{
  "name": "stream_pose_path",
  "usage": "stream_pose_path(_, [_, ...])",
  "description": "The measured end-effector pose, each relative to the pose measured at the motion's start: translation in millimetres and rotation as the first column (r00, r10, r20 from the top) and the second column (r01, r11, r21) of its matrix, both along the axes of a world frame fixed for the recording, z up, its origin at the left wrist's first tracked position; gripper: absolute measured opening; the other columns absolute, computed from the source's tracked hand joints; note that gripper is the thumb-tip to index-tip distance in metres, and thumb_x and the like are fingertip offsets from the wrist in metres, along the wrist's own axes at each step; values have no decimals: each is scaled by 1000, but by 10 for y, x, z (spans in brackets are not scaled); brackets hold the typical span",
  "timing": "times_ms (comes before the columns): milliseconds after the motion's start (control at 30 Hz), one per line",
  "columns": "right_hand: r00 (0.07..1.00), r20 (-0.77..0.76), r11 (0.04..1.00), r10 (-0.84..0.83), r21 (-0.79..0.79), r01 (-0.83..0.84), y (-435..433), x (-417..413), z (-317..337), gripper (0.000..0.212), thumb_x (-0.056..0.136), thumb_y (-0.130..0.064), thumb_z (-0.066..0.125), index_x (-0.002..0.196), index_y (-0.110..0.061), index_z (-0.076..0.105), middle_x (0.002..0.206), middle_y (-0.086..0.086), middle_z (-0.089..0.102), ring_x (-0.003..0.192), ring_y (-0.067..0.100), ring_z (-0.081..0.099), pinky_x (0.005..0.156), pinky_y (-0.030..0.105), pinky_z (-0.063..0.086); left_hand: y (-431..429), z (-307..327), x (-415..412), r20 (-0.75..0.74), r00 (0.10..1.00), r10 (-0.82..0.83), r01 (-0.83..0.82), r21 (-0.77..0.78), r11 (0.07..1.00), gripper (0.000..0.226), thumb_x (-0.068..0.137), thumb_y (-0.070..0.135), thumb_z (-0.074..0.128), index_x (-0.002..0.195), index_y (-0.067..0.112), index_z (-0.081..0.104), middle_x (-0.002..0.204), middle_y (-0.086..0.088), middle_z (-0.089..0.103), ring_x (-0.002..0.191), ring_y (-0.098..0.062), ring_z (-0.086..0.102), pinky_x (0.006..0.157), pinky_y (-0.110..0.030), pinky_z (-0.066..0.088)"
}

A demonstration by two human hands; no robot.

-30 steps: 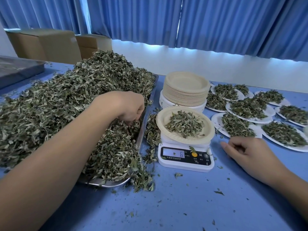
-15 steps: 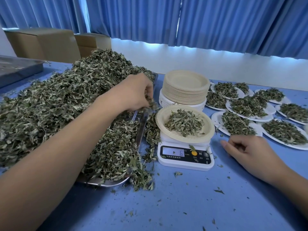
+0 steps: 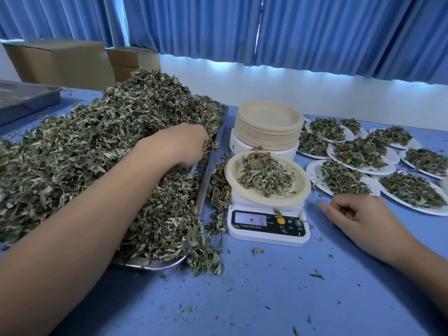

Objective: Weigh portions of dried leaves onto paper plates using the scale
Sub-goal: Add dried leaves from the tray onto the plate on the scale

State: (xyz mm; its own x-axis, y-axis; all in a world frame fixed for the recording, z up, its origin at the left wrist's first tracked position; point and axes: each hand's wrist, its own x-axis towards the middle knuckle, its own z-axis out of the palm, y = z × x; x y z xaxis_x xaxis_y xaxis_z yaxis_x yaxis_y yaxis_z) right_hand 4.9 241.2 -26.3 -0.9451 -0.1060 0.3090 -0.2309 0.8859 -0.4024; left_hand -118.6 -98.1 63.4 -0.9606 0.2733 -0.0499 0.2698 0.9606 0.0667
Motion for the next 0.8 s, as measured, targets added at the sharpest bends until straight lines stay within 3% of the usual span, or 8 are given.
stream_pose_path(133, [1000, -16, 1000, -4, 1, 4, 2, 1, -7, 50, 97, -33, 63, 58, -12, 41, 46, -5, 31, 45, 10, 27, 50, 24, 29, -69, -22, 7, 232, 972, -43, 96, -221, 971, 31, 94, 24, 70, 121, 12, 67, 117, -7, 68, 103, -27, 66, 89, -41, 55])
stream_pose_path(233, [1000, -16, 1000, -5, 4, 6, -2, -2, -8, 50, 97, -34, 63, 57, -15, 40, 46, -7, 31, 45, 9, 29, 50, 24, 29, -69, -52, 13, 309, 950, -46, 119, -222, 968, 24, 85, 29, 79, 102, 15, 69, 97, -3, 69, 72, -18, 62, 56, -26, 51])
stream_pose_path(300, [1000, -16, 1000, -5, 3, 5, -3, -4, -9, 50, 97, -34, 63, 57, -16, 39, 46, -7, 31, 45, 9, 29, 50, 24, 29, -53, -87, 0, 327, 944, -34, 97, -178, 979, 21, 79, 21, 84, 92, 13, 69, 87, -5, 70, 60, -18, 58, 46, -24, 48])
stream_pose_path(433, [1000, -9, 1000, -3, 6, 3, 0, -4, -10, 50, 97, -35, 63, 57, -16, 39, 46, -6, 32, 45, 9, 30, 49, 25, 27, -29, -109, 4, 331, 943, -42, 100, -159, 982, 20, 74, 8, 84, 78, 13, 65, 84, -3, 69, 82, -26, 66, 68, -35, 56])
stream_pose_path(600, [1000, -11, 1000, -5, 5, 5, 14, 4, -17, 50, 97, -35, 63, 57, -17, 38, 46, -6, 31, 45, 9, 29, 49, 25, 26, -32, -79, 0, 267, 962, -50, 82, -109, 991, 7, 88, 1, 68, 95, 1, 71, 93, -4, 72, 96, -27, 72, 80, -39, 60])
stream_pose_path(700, [1000, -13, 1000, 2, -5, -2, 20, 0, -21, 50, 97, -35, 63, 57, -18, 39, 45, -5, 31, 44, 9, 29, 49, 24, 28, -16, -76, -6, 257, 964, -67, 91, -82, 992, 13, 90, -4, 60, 83, 6, 62, 85, -2, 70, 83, -24, 72, 83, -40, 58])
stream_pose_path(800, [1000, -18, 1000, 4, -3, -4, 20, -7, -22, 50, 97, -36, 62, 57, -17, 39, 46, -1, 33, 44, 9, 30, 49, 24, 29, 1, -98, -24, 271, 959, -85, 106, -64, 992, 12, 81, -2, 68, 83, 10, 65, 80, -9, 74, 66, -21, 63, 77, -39, 59])
